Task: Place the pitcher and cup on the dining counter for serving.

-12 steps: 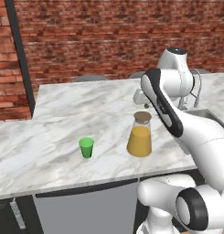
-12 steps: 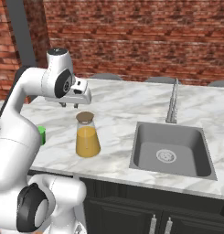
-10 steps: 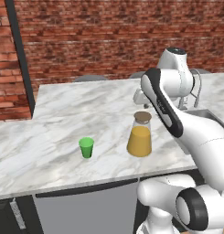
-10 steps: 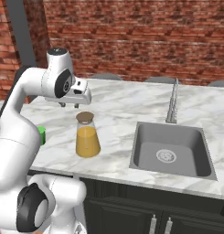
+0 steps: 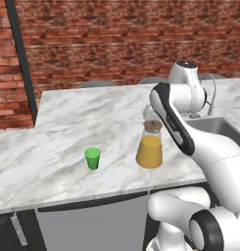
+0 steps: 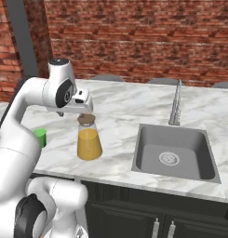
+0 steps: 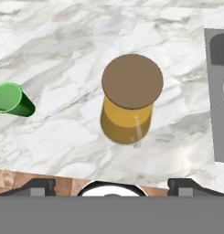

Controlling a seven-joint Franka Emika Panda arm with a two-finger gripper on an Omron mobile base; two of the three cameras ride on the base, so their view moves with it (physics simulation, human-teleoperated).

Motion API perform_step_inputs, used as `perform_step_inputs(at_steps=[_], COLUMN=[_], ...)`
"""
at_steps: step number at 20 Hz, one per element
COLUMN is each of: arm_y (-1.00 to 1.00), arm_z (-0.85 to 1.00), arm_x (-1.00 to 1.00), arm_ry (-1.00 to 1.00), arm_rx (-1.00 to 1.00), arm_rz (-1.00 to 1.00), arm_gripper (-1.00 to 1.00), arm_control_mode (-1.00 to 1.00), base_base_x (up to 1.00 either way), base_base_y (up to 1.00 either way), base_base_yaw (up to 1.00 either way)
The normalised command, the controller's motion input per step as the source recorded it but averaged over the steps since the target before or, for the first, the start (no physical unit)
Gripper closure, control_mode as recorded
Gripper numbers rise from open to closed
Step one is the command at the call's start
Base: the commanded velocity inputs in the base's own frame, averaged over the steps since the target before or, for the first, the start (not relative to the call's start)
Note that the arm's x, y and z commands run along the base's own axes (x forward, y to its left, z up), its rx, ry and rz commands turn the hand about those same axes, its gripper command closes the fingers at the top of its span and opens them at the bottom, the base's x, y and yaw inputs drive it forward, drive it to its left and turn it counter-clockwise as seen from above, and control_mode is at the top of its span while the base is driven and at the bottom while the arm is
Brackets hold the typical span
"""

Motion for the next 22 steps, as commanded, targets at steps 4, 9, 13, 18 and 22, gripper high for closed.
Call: perform_step_inputs(at_steps=[4,9,13,18,22], arm_y=[0.01,-0.12,-0.18,-0.19,-0.18], arm_z=[-0.47,-0.53,-0.51,-0.48,-0.34], arm_x=[0.00,0.06,0.15,0.25,0.39], arm_ry=[0.00,0.00,0.01,0.05,0.11], arm_rx=[-0.01,0.00,0.00,0.00,0.00], arm_rz=[0.00,0.00,0.00,0.00,0.00], arm_gripper=[-1.00,-1.00,-1.00,-1.00,-1.00], arm_control_mode=[-1.00,-1.00,-1.00,-1.00,-1.00], base_base_x=[0.00,0.00,0.00,0.00,0.00], base_base_y=[0.00,0.00,0.00,0.00,0.00], base_base_yaw=[0.00,0.00,0.00,0.00,0.00])
